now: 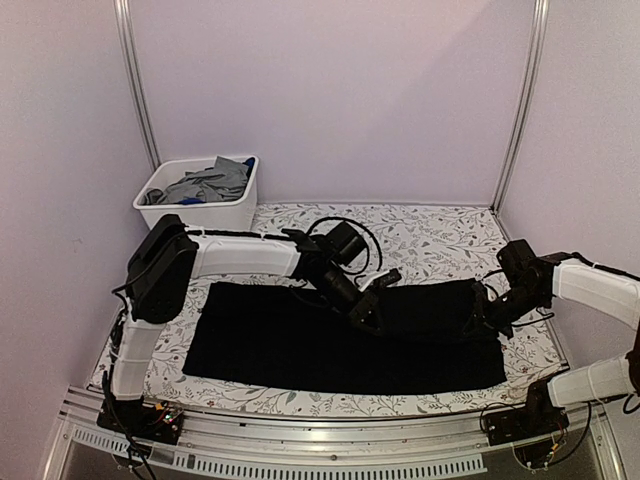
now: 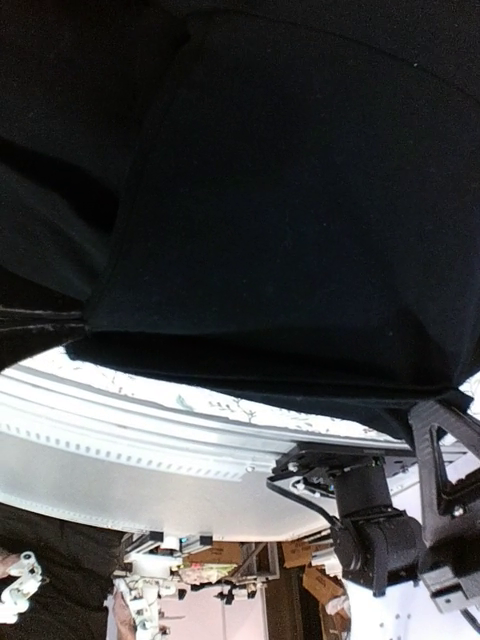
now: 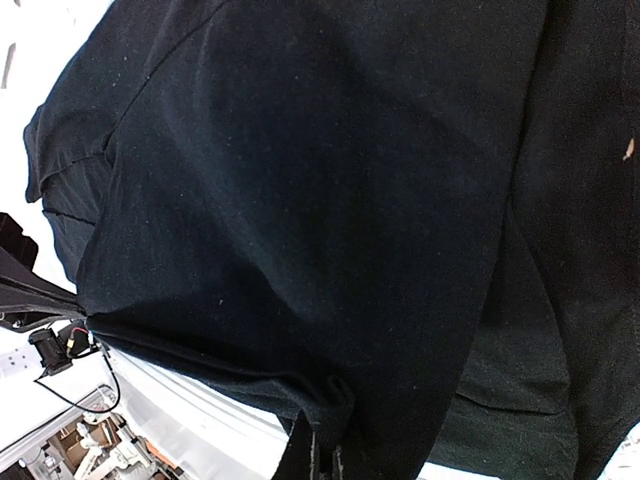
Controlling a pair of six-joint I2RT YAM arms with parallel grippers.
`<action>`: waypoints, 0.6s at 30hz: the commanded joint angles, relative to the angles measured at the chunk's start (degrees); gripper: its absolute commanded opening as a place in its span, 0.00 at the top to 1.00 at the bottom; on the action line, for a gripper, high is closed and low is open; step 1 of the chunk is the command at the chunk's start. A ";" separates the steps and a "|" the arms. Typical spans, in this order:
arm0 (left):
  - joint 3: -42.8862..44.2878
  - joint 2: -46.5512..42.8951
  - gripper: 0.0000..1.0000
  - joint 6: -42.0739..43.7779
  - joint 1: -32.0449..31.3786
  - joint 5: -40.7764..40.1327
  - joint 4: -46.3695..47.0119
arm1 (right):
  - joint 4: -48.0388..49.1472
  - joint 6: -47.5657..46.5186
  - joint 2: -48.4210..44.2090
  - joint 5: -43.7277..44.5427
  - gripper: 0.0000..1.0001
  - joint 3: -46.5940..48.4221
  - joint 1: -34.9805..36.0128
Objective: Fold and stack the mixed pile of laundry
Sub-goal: Adjust the rectangle-folded T-shirt at the center of the board.
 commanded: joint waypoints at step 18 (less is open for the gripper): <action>-31.86 -28.49 0.54 -13.44 17.21 -8.50 13.70 | -6.25 0.54 -5.79 5.62 0.49 10.58 -0.32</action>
